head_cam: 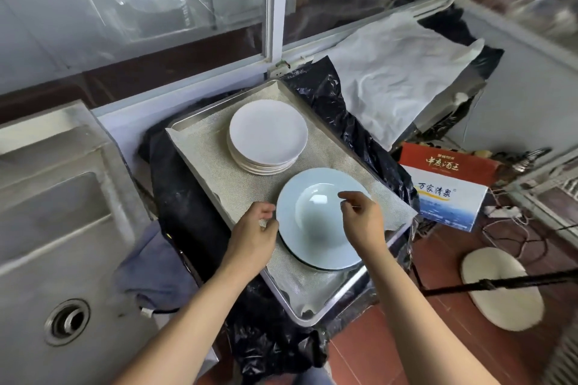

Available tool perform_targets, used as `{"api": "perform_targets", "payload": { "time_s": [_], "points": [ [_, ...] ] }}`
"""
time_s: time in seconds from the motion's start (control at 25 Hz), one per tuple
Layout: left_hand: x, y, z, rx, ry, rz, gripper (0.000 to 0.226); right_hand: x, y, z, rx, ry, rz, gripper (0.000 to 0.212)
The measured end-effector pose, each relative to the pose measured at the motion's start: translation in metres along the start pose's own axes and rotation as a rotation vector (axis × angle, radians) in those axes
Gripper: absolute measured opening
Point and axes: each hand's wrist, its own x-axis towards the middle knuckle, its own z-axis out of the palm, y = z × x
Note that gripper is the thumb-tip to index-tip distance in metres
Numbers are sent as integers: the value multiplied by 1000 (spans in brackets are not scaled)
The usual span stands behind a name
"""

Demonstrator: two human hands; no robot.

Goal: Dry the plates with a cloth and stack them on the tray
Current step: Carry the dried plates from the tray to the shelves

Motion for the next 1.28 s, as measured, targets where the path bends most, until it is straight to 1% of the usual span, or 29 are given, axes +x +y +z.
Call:
{"api": "perform_targets", "payload": {
  "time_s": [0.12,0.24,0.32,0.4,0.48,0.56,0.64,0.76,0.88,1.04,1.16,1.28],
  "points": [
    [0,-1,21,27,12,-14,26,12,10,-11,-27,-22,-19,30],
    [2,-4,49,73,63,-63,27,34,24,-23,-39,-66,-39,30],
    [3,-8,68,88,126,-123,31,48,38,-30,-58,-114,-76,30],
    [2,-12,87,79,211,-197,38,66,54,-37,-109,-148,-153,31],
    [1,-15,103,68,285,-257,41,82,68,-40,-143,-159,-220,35],
    [0,-15,116,70,326,-314,44,95,80,-41,-185,-213,-256,40],
    [-1,-12,128,59,364,-368,50,104,89,-38,-211,-288,-263,46],
    [5,-10,138,31,427,-449,56,116,97,-30,-232,-358,-261,58],
    [14,-12,137,40,434,-518,58,127,100,-19,-309,-407,-219,65],
    [21,-10,142,80,434,-589,78,137,99,-9,-362,-446,-156,76],
    [25,-8,147,64,470,-613,83,141,97,-8,-343,-487,-145,74],
    [25,-12,145,-9,484,-556,80,141,96,-13,-293,-501,-184,68]
  ]
}}
